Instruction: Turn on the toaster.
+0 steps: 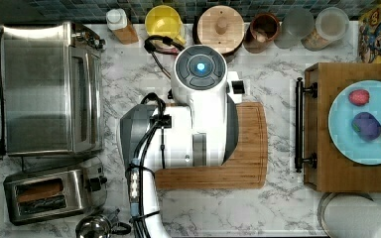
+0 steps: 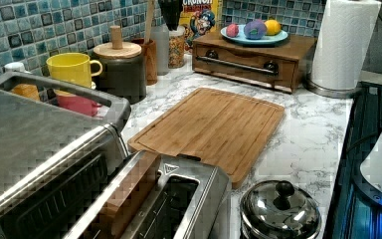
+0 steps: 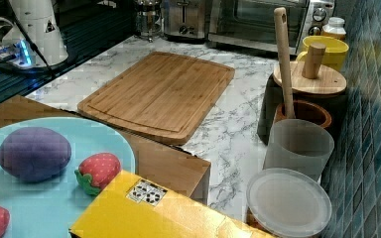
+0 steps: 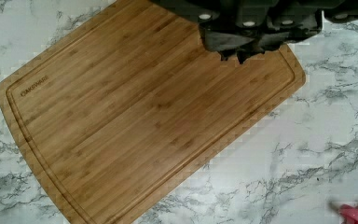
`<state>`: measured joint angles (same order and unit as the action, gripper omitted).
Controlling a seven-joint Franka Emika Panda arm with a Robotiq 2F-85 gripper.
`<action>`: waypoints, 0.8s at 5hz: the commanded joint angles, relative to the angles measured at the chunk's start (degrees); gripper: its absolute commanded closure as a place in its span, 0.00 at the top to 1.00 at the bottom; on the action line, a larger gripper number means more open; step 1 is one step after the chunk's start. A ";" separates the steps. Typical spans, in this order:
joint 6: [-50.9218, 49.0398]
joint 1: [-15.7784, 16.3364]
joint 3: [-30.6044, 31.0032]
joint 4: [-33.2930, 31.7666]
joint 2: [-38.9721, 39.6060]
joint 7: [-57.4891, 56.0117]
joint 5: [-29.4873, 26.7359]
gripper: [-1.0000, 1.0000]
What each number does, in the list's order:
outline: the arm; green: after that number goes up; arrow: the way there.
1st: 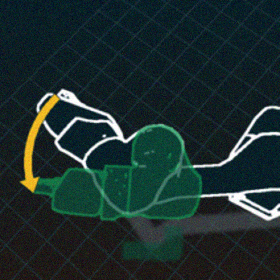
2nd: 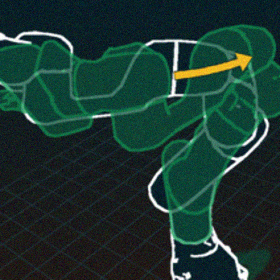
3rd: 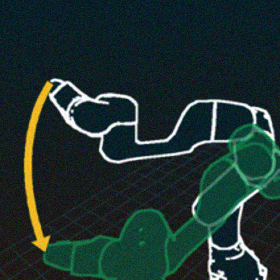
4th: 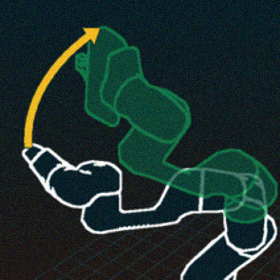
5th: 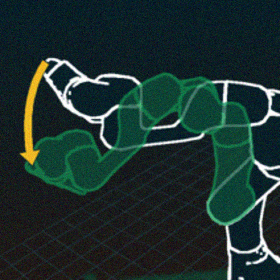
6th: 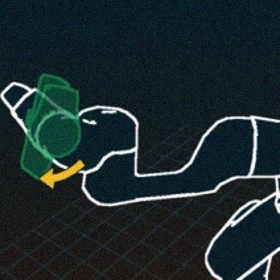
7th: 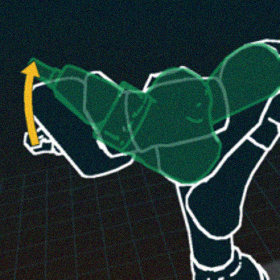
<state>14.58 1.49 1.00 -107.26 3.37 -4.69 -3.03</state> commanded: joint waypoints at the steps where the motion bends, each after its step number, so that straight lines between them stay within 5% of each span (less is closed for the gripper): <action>1: 1.93 0.36 0.68 -2.02 -0.80 -4.14 -2.99 0.00; 4: 11.20 4.57 5.31 -15.03 -9.38 -16.16 -9.58 0.00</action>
<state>23.43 2.66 2.07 -119.07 -0.06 -15.04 -9.50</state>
